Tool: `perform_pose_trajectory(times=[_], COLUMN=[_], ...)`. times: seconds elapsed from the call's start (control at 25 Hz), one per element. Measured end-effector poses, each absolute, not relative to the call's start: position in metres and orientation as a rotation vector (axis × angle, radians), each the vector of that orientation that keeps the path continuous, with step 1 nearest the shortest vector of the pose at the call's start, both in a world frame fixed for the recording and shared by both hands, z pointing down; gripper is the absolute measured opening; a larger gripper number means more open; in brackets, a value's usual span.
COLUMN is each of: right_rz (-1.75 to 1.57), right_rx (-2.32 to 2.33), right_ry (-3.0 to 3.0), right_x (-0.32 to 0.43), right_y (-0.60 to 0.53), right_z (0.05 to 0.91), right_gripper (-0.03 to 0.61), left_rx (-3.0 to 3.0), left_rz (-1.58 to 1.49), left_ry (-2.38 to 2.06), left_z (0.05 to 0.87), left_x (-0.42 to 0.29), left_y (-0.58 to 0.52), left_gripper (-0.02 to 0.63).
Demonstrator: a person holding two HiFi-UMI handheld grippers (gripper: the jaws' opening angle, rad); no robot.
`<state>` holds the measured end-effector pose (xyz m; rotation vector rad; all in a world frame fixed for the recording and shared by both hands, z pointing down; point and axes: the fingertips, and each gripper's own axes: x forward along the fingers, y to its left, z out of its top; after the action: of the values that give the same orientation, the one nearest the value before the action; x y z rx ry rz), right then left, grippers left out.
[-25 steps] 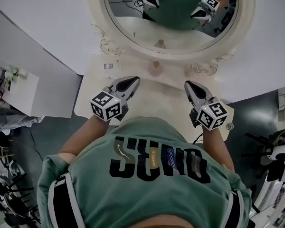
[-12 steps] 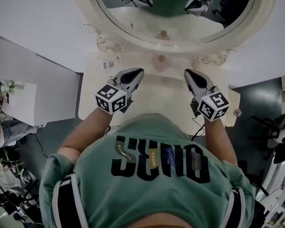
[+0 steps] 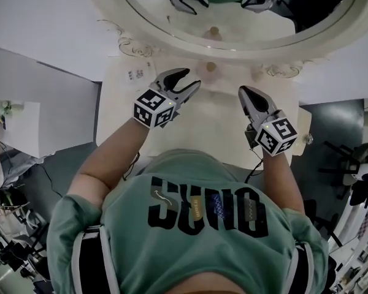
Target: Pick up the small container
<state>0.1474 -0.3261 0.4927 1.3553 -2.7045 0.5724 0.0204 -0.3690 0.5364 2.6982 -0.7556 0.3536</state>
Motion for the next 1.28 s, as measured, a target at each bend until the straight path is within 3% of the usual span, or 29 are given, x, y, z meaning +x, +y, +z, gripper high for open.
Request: perform_pose_trajectory(times=[0.84, 1.0, 1.28], right_rz=[0.660, 0.670, 0.670], right_rx=[1.328, 1.334, 1.346], right_ry=[-2.695, -2.691, -2.685], right_x=[0.146, 0.148, 0.151], right_y=[-0.344, -0.343, -0.337], right_z=[0.535, 0.538, 0.536], right_gripper=[0.009, 0.009, 0.009], left_rx=[2.827, 2.888, 2.887], left_rz=[0.512, 0.476, 0.499], left_ry=[-0.773, -0.776, -0.777], left_z=[0.603, 0.600, 0.597], left_x=[0.087, 0.093, 0.092], left_y=[-0.417, -0.416, -0.413], left_gripper=[0.199, 0.144, 0.141])
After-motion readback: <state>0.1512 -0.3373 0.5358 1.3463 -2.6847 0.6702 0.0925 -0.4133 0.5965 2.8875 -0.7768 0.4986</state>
